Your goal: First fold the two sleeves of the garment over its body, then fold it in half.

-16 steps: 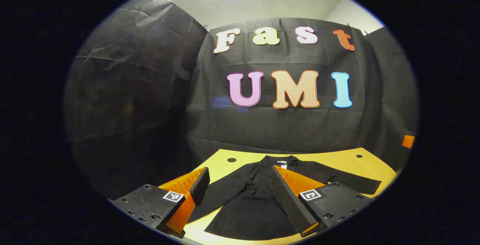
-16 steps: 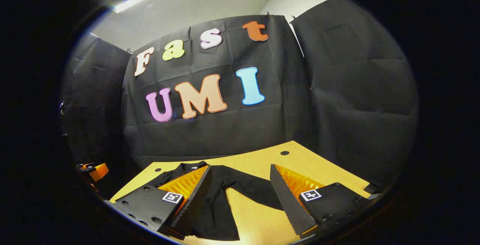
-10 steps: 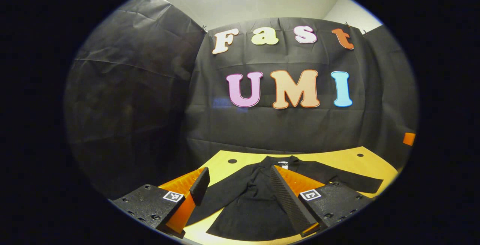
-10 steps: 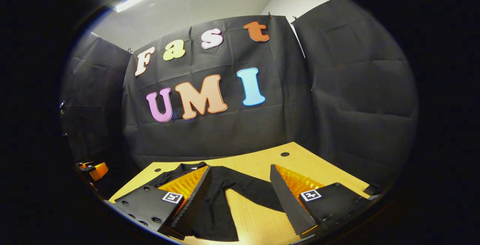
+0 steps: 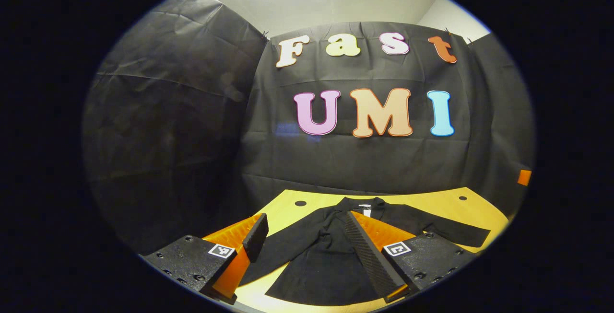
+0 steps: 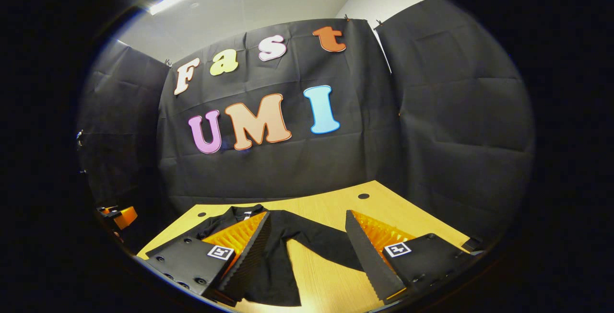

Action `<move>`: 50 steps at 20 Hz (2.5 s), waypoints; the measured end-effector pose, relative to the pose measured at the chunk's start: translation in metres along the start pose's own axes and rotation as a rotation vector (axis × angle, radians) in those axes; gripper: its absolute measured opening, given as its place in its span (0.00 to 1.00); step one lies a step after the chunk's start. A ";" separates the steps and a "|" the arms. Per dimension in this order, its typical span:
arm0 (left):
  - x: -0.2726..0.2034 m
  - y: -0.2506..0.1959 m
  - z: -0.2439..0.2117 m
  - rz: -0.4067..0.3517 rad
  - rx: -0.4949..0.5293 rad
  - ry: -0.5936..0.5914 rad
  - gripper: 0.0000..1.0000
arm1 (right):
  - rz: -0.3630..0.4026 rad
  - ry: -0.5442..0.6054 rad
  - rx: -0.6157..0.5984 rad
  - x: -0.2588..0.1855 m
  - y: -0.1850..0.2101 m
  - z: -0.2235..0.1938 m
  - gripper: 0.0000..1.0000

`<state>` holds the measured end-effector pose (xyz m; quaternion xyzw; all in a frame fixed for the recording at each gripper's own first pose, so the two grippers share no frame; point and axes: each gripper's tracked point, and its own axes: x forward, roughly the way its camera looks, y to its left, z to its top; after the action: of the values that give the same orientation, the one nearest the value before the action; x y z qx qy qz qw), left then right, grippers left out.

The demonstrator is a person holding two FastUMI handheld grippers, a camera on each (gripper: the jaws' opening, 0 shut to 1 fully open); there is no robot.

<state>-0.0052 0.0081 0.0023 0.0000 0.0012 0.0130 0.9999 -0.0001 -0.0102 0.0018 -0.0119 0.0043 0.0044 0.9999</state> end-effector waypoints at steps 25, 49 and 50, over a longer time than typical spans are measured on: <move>-0.008 0.012 -0.001 0.036 0.021 0.011 0.99 | -0.040 0.012 -0.016 0.011 -0.032 -0.009 0.94; -0.016 0.036 -0.025 0.193 0.055 0.105 0.99 | -0.162 0.382 0.006 0.162 -0.173 -0.147 0.94; -0.017 0.038 -0.024 0.200 0.059 0.108 0.96 | -0.161 0.407 0.009 0.166 -0.177 -0.156 0.94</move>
<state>-0.0228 0.0457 -0.0218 0.0288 0.0553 0.1128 0.9917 0.1661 -0.1889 -0.1511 -0.0085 0.2050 -0.0781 0.9756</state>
